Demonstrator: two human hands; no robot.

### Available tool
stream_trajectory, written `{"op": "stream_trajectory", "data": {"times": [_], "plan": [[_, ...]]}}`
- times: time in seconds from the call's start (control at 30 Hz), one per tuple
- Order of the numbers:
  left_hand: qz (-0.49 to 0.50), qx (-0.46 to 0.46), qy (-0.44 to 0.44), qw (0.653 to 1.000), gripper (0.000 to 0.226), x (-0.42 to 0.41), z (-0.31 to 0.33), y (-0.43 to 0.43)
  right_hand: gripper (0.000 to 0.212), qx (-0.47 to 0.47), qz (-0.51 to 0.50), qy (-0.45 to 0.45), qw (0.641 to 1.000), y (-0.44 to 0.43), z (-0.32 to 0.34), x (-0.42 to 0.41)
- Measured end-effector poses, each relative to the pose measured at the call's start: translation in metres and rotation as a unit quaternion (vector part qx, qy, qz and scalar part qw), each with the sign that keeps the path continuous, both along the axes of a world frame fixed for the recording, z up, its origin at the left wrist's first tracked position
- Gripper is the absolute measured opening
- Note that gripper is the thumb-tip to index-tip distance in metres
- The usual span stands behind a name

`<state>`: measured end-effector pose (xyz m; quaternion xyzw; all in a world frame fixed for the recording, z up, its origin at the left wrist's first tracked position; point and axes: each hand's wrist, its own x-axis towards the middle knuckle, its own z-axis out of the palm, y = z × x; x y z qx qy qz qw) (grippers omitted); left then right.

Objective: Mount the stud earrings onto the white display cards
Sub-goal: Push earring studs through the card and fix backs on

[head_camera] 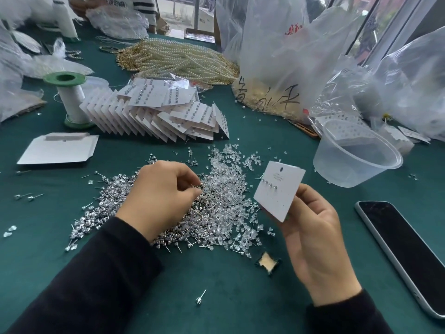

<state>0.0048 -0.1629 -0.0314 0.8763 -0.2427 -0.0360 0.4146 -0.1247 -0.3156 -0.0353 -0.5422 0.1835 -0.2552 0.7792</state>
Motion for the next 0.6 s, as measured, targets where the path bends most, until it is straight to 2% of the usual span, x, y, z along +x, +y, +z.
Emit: {"op": "stream_trajectory", "data": {"times": [0.07, 0.13, 0.23, 0.3, 0.43, 0.6], "plan": [[-0.014, -0.036, 0.027, 0.999, 0.015, -0.002, 0.003, 0.000, 0.020, 0.043, 0.022, -0.004, 0.999, -0.001, 0.001, 0.000], [-0.046, -0.110, 0.076, 0.990, 0.013, -0.008, 0.010, -0.001, 0.025, 0.094, 0.056, -0.012, 0.994, -0.001, 0.002, 0.000], [-0.124, -0.270, 0.130, 0.946, 0.010, -0.025, 0.019, -0.008, 0.034, 0.137, 0.117, -0.024, 0.983, 0.002, 0.005, 0.001], [-0.166, -0.324, 0.120, 0.924, 0.010, -0.036, 0.021, -0.013, 0.036, 0.135, 0.158, -0.034, 0.978, 0.006, 0.006, 0.003], [-0.166, -0.304, 0.025, 0.938, 0.007, -0.045, 0.014, -0.021, 0.032, 0.112, 0.185, -0.028, 0.976, 0.011, 0.003, 0.005], [-0.140, -0.306, -0.001, 0.942, 0.009, -0.045, 0.012, -0.023, 0.035, 0.116, 0.178, -0.039, 0.976, 0.015, 0.003, 0.006]]}}
